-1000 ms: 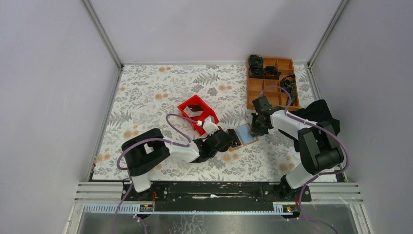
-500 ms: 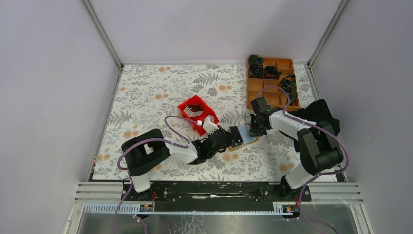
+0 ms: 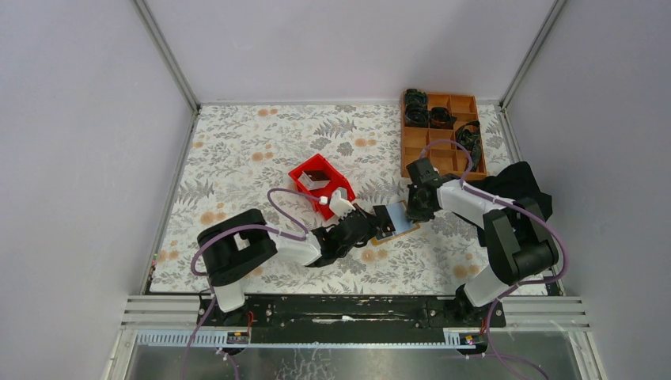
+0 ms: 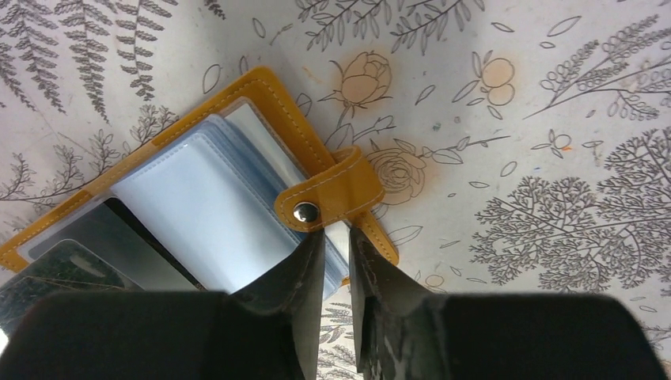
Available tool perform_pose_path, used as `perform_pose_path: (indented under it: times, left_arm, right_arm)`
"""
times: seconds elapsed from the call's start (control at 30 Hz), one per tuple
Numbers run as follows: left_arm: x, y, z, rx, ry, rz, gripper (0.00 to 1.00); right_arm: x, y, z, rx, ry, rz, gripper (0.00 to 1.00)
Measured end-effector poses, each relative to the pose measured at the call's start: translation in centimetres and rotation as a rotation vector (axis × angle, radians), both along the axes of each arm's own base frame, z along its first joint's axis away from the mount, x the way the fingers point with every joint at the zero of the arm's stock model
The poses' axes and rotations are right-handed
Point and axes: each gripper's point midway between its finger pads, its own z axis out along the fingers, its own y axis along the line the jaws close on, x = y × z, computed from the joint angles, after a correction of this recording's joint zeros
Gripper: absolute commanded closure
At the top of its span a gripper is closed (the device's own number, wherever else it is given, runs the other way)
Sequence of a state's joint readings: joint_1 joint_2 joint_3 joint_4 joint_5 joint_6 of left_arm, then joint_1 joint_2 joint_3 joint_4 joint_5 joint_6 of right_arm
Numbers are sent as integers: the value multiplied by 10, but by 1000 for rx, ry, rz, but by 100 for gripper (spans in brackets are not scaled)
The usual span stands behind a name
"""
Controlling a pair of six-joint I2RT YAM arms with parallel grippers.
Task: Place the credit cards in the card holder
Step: Insert the credit card into the card holder.
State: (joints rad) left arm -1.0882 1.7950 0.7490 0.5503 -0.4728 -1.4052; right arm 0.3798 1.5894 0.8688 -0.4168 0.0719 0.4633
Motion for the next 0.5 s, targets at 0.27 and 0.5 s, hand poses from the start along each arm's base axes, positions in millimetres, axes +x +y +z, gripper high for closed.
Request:
perform_pose_path:
  times: [0.27, 0.5]
  left_arm:
    - [-2, 0, -1, -1, 6, 4, 100]
    - [-3, 0, -4, 3, 11, 5, 100]
  right_arm:
    - [1, -13, 2, -66, -16, -36, 72]
    - [0, -24, 2, -110, -18, -58, 72]
